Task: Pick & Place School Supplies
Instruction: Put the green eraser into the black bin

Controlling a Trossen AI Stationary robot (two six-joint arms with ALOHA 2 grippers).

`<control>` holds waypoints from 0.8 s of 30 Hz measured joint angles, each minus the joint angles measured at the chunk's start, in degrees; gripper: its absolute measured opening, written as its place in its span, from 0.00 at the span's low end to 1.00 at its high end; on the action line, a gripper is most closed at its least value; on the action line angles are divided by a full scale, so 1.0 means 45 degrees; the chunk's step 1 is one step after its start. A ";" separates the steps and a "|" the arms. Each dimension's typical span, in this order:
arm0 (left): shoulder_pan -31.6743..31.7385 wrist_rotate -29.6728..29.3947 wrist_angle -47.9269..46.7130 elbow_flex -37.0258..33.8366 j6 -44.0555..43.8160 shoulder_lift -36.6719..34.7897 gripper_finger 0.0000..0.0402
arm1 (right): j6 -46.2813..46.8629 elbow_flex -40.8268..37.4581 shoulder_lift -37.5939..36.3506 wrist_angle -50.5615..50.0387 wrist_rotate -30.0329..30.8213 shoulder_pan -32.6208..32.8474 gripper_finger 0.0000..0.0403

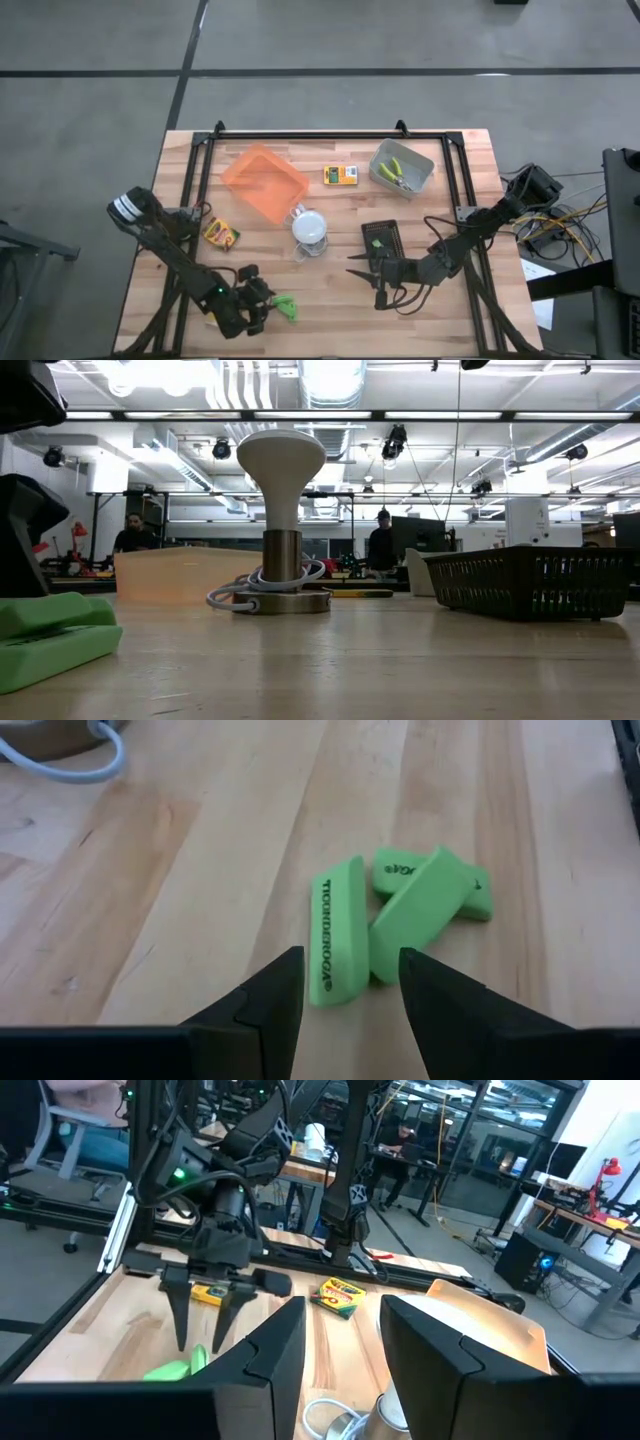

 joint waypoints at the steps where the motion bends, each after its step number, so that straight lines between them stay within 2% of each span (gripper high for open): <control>1: 0.0022 0.0000 -0.0001 -0.0025 0.0004 0.0000 0.42 | 0.0000 0.0000 0.0000 -0.0004 0.0000 0.0000 0.31; 14: 0.0439 -0.0039 -0.0001 -0.0474 0.0009 0.0019 0.42 | 0.0000 0.0000 0.0000 -0.0004 0.0003 0.0015 0.33; 24: 0.0532 -0.0203 -0.0010 -0.0474 0.0154 0.0019 0.30 | 0.0000 0.0000 0.0000 -0.0004 0.0000 0.0010 0.31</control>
